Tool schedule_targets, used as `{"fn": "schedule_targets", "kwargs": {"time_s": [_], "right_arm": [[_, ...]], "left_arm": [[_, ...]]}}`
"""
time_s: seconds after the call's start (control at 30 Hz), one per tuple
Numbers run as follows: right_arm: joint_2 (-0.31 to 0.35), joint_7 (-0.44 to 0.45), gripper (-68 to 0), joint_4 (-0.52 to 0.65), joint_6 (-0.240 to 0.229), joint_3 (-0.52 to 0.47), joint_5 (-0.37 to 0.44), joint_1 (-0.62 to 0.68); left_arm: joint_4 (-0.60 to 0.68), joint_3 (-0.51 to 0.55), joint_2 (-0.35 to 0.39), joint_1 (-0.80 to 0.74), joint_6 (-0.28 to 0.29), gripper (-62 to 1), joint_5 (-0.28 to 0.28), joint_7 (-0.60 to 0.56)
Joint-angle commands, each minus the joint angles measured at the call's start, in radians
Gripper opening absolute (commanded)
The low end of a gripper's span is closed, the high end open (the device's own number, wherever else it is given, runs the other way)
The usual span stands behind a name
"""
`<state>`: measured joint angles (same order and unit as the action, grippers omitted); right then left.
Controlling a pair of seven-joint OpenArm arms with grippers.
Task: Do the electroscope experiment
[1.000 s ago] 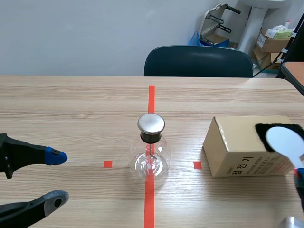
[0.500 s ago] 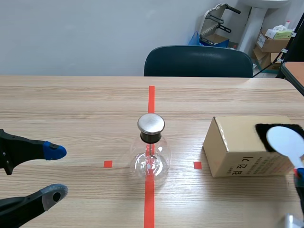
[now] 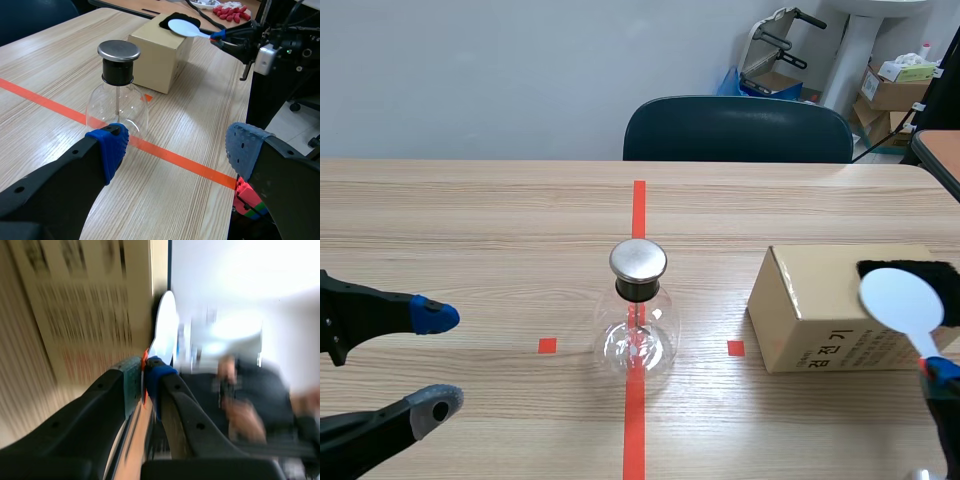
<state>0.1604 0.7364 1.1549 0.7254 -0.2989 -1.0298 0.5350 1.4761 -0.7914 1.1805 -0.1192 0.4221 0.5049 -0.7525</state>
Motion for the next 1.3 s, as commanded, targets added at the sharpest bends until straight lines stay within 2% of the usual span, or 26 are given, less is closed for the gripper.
{"fn": "schedule_targets", "kwargs": {"time_s": [0.0, 0.07, 0.13, 0.17, 0.33, 0.4, 0.47, 0.6, 0.7, 0.77, 0.87, 0.93, 1.0, 1.17, 1.23, 1.27], "right_arm": [[0.014, -0.111, -65.8, 0.004, 0.007, -0.008, 0.013, 0.000], [0.014, -0.199, -65.8, 0.004, 0.007, -0.008, 0.012, -0.001], [0.014, -0.187, -65.8, 0.004, 0.007, -0.008, 0.012, -0.001], [0.014, -0.146, -65.8, 0.004, 0.007, -0.008, 0.011, -0.001], [0.014, 0.171, -65.8, 0.004, 0.007, -0.008, 0.011, -0.001], [0.014, 0.211, -65.8, 0.004, 0.007, -0.008, 0.007, 0.000], [0.014, 0.162, -65.8, 0.004, 0.008, -0.008, -0.008, 0.000], [0.014, -0.027, -65.8, 0.004, 0.011, -0.011, -0.015, 0.000], [0.014, -0.055, -65.8, 0.004, 0.011, -0.010, -0.015, 0.000], [0.014, 0.014, -65.8, 0.004, 0.010, -0.009, -0.015, 0.000], [0.014, 0.202, -65.8, 0.004, 0.010, -0.008, -0.015, 0.000], [0.014, 0.274, -65.8, 0.004, 0.010, -0.008, -0.014, 0.000], [0.013, 0.246, -65.8, 0.004, 0.011, -0.008, -0.014, 0.000], [0.014, -0.061, -65.8, 0.004, 0.011, -0.010, -0.010, 0.002], [0.014, -0.116, -65.8, 0.004, 0.011, -0.010, -0.010, 0.001], [0.014, -0.111, -65.8, 0.004, 0.011, -0.010, -0.011, 0.000]], "left_arm": [[0.011, 0.008, 0.000, 0.000, 0.006, -17.7, 0.007, -0.015], [0.011, 0.008, 0.000, 0.000, 0.006, -17.6, 0.007, -0.015], [0.011, 0.008, 0.000, 0.000, 0.006, -17.6, 0.007, -0.017], [0.011, 0.008, 0.000, 0.000, 0.006, -17.7, 0.007, -0.018], [0.011, 0.008, 0.000, 0.000, 0.006, -17.7, 0.007, -0.018], [0.011, 0.008, 0.000, 0.000, 0.006, -17.7, 0.007, -0.018], [0.011, 0.008, 0.000, 0.000, 0.006, -17.7, 0.007, -0.019], [0.011, 0.008, 0.000, 0.000, 0.006, -17.7, 0.007, -0.018], [0.011, 0.008, 0.000, 0.000, 0.006, -17.7, 0.007, -0.018], [0.011, 0.008, 0.000, 0.000, 0.006, -17.6, 0.007, -0.018], [0.011, 0.008, 0.000, 0.000, 0.006, -17.7, 0.007, -0.018], [0.011, 0.008, 0.000, 0.000, 0.006, -17.7, 0.007, -0.018], [0.011, 0.008, 0.000, 0.000, 0.006, -17.7, 0.007, -0.018], [0.011, 0.008, 0.000, 0.000, 0.006, -17.7, 0.007, -0.018], [0.011, 0.008, 0.000, 0.000, 0.006, -17.7, 0.007, -0.018], [0.011, 0.008, 0.000, 0.000, 0.006, -17.7, 0.007, -0.018]]}}
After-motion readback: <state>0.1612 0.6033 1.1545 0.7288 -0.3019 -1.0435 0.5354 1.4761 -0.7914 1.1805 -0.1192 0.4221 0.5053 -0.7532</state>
